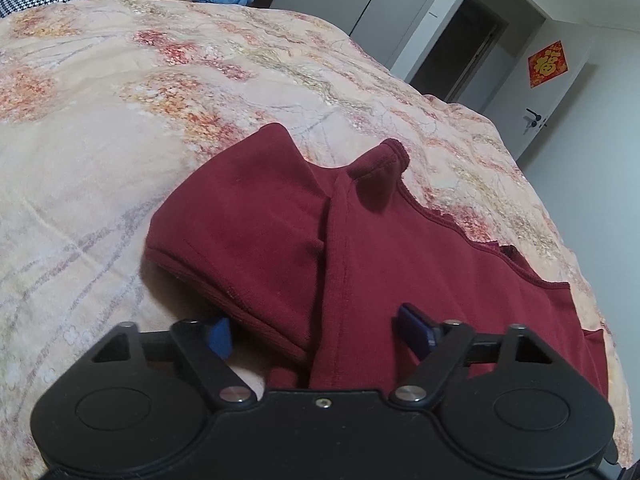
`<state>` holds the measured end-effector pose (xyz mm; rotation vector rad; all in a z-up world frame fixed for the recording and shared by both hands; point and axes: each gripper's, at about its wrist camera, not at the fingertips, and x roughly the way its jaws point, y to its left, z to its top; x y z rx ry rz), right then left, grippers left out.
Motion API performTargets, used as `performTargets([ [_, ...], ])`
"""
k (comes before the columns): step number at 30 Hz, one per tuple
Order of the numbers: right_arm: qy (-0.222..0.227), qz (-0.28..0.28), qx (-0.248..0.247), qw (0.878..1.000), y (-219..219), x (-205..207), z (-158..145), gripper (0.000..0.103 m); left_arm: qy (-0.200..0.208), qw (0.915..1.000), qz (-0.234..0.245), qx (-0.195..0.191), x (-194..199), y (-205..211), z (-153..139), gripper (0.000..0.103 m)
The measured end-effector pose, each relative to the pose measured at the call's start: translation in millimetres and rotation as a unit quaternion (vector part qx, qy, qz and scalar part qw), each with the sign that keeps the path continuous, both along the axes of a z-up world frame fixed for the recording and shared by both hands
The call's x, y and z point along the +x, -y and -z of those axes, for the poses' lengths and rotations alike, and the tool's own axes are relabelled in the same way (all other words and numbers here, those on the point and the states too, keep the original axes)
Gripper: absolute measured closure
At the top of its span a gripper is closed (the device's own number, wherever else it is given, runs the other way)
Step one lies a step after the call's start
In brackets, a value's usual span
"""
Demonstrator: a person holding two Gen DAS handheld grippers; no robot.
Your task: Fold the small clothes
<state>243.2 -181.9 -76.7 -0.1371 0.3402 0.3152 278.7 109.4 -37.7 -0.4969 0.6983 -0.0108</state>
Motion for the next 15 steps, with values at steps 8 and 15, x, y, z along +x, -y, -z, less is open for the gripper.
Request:
performTargets([
  [8,0.0,0.0,0.0,1.0,0.2,0.1,-0.1,0.0,-0.002,0.9999,-0.001,-0.012,1.6,-1.2,1.7,0.048],
  [15,0.001,0.001,-0.003,1.0,-1.0,-0.6,-0.2,0.0,0.012,0.9981,-0.04,-0.046,-2.5,-2.7,1.3,0.072],
])
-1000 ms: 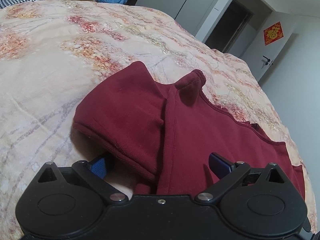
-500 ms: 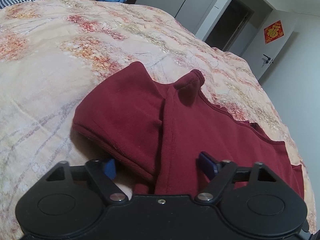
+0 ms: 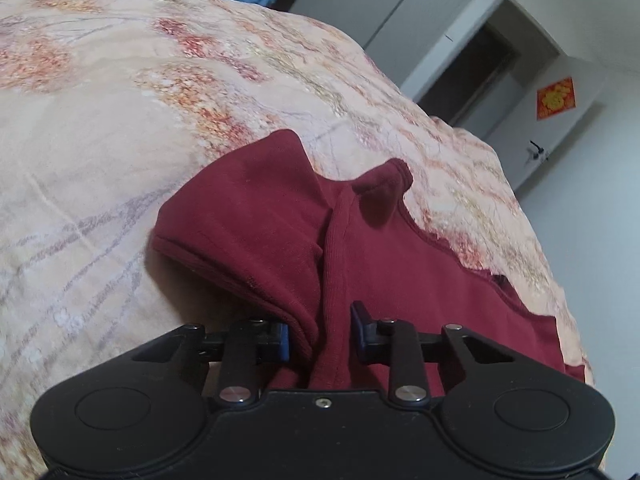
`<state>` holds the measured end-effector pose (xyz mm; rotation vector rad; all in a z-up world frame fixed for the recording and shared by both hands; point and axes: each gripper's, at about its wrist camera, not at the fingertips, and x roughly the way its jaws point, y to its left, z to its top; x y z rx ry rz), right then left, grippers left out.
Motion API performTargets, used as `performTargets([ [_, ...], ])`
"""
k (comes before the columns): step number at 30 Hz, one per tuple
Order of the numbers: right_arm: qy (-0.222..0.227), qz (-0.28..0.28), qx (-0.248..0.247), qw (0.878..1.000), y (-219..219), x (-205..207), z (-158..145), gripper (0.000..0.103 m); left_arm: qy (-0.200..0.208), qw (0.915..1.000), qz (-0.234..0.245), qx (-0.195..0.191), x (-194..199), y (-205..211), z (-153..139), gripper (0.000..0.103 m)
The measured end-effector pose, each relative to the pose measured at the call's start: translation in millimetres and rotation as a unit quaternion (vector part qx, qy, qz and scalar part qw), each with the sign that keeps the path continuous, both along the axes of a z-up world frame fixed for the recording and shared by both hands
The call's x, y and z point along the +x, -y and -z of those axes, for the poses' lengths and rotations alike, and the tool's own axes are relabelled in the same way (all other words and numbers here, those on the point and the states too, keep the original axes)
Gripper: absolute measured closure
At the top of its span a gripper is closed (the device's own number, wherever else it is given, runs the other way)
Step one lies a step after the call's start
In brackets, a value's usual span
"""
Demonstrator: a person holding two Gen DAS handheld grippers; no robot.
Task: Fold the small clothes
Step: 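Grasp the shirt side with the left tool, fold it over the middle, release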
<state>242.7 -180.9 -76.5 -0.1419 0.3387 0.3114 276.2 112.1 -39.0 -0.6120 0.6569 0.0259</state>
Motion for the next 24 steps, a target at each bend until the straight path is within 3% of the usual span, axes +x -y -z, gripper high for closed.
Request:
performTargets([
  [4,-0.011,-0.002,-0.003,1.0,-1,2,-5,0.0,-0.011,0.9998,-0.01,0.012,7,6,-2,0.069],
  [5,-0.015,-0.005,0.001,1.0,0,2,-8,0.0,-0.014,0.9997,-0.011,0.018,8,8,-4,0.073],
  [6,-0.02,-0.009,0.004,1.0,2,2,-11,0.0,-0.012,0.9995,-0.01,0.028,9,10,-7,0.084],
  [10,-0.011,-0.001,0.003,1.0,15,-8,-26,0.0,0.01,0.9948,0.015,0.1,11,33,-35,0.088],
  [13,0.002,0.008,-0.011,1.0,32,-21,-37,0.0,0.041,0.9861,0.058,0.151,17,62,-65,0.089],
  [17,0.001,0.026,-0.022,0.999,64,-43,-45,0.0,0.075,0.9623,0.141,0.22,26,123,-98,0.09],
  [21,-0.005,0.061,-0.027,0.998,100,-69,-46,0.0,0.098,0.9258,0.248,0.268,26,201,-109,0.089],
  [24,-0.012,0.095,-0.03,0.995,124,-87,-44,0.0,0.102,0.8951,0.321,0.293,19,257,-96,0.088],
])
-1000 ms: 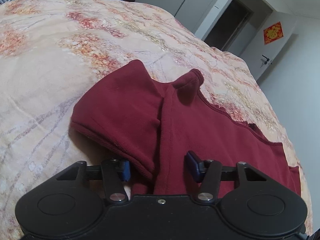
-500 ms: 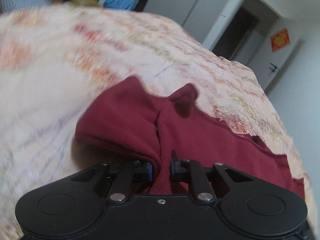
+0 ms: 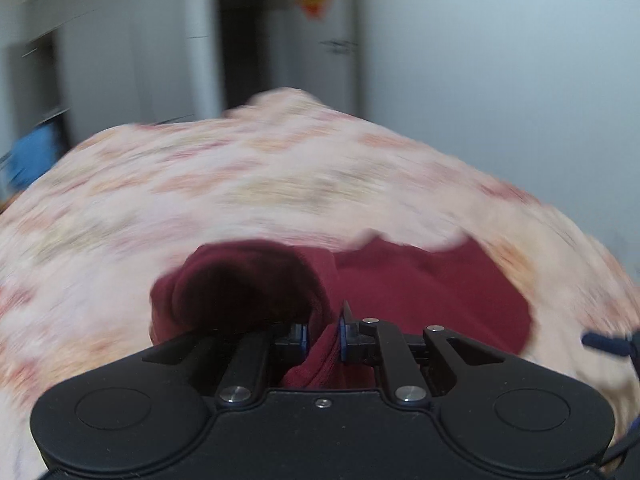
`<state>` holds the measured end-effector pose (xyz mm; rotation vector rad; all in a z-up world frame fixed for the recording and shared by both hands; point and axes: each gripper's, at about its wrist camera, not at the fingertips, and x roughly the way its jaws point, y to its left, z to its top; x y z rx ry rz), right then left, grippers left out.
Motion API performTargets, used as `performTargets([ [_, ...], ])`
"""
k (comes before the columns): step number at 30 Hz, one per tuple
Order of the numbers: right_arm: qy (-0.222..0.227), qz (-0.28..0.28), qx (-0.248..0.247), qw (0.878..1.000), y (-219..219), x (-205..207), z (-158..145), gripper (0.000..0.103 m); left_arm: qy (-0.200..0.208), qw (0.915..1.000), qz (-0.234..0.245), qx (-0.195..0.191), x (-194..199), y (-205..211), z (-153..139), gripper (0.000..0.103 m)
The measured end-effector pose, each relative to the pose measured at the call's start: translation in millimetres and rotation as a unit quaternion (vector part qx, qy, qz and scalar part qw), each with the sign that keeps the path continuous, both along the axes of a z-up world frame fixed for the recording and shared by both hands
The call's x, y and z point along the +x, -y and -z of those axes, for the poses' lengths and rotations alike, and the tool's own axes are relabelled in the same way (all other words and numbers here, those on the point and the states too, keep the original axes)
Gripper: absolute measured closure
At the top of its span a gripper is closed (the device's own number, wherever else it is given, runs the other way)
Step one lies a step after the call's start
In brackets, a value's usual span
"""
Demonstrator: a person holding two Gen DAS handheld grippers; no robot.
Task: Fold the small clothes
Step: 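Grasp the shirt side with the left tool, fold it over the middle, release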
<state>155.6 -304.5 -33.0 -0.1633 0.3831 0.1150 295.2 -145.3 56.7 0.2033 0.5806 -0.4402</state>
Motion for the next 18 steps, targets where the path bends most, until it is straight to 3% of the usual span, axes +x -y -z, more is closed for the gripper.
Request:
performTargets([
  [2,-0.009,0.019,0.0,1.0,12,-10,3,0.0,-0.034,0.9992,0.019,-0.001,0,23,13,0.085],
  [7,-0.027,0.044,0.02,0.998,33,-26,10,0.0,-0.099,0.9925,0.019,-0.068,0,26,32,0.069],
  [10,-0.03,0.045,0.028,0.998,34,-25,13,0.0,-0.112,0.9883,0.032,-0.099,-6,14,30,0.054],
  [12,-0.034,0.048,0.038,0.998,34,-22,15,0.0,-0.116,0.985,0.042,-0.121,-10,4,24,0.027],
  [18,-0.036,0.038,0.075,0.996,32,-10,14,0.0,-0.086,0.9845,0.036,-0.148,-24,-15,-3,0.006],
])
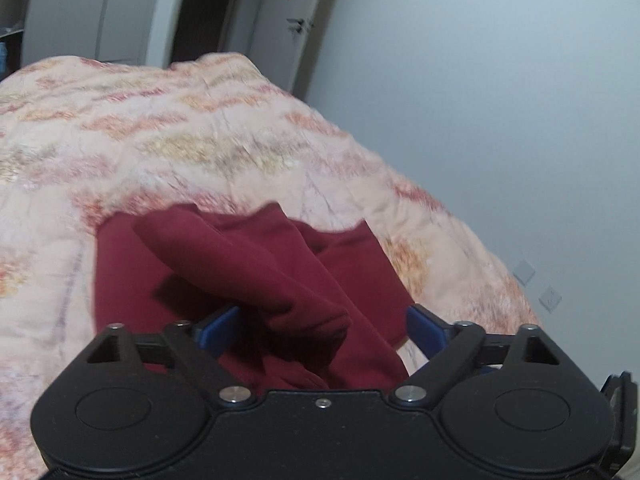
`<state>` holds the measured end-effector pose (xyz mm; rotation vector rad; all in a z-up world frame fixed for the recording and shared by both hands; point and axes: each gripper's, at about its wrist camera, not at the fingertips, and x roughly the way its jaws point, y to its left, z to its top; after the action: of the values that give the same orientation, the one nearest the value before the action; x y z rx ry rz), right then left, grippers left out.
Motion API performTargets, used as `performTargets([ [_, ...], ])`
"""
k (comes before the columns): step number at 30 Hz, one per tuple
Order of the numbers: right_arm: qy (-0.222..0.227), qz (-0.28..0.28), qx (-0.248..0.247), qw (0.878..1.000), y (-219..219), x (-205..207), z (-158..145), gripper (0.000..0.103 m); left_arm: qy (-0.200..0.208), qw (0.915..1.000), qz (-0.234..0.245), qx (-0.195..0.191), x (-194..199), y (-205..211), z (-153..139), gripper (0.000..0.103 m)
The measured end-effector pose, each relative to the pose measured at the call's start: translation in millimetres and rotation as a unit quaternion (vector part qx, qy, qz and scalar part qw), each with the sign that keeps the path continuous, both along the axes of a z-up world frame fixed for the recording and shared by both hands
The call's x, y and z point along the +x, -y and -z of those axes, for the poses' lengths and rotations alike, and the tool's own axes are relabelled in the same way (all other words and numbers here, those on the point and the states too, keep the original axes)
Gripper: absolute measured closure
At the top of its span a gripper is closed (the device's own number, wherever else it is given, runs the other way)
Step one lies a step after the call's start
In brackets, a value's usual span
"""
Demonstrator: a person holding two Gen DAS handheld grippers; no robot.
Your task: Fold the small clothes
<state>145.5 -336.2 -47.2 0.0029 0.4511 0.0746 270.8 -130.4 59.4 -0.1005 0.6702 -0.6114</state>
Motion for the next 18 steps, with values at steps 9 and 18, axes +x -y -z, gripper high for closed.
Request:
performTargets([
  [9,0.031,-0.068,0.019,0.997,-38,26,-24,0.0,0.003,0.9886,-0.149,-0.024,-3,-77,-33,0.001],
  [18,0.071,-0.1,0.05,0.991,-80,70,-61,0.0,-0.016,0.9624,-0.27,0.029,1,-141,-18,0.001],
])
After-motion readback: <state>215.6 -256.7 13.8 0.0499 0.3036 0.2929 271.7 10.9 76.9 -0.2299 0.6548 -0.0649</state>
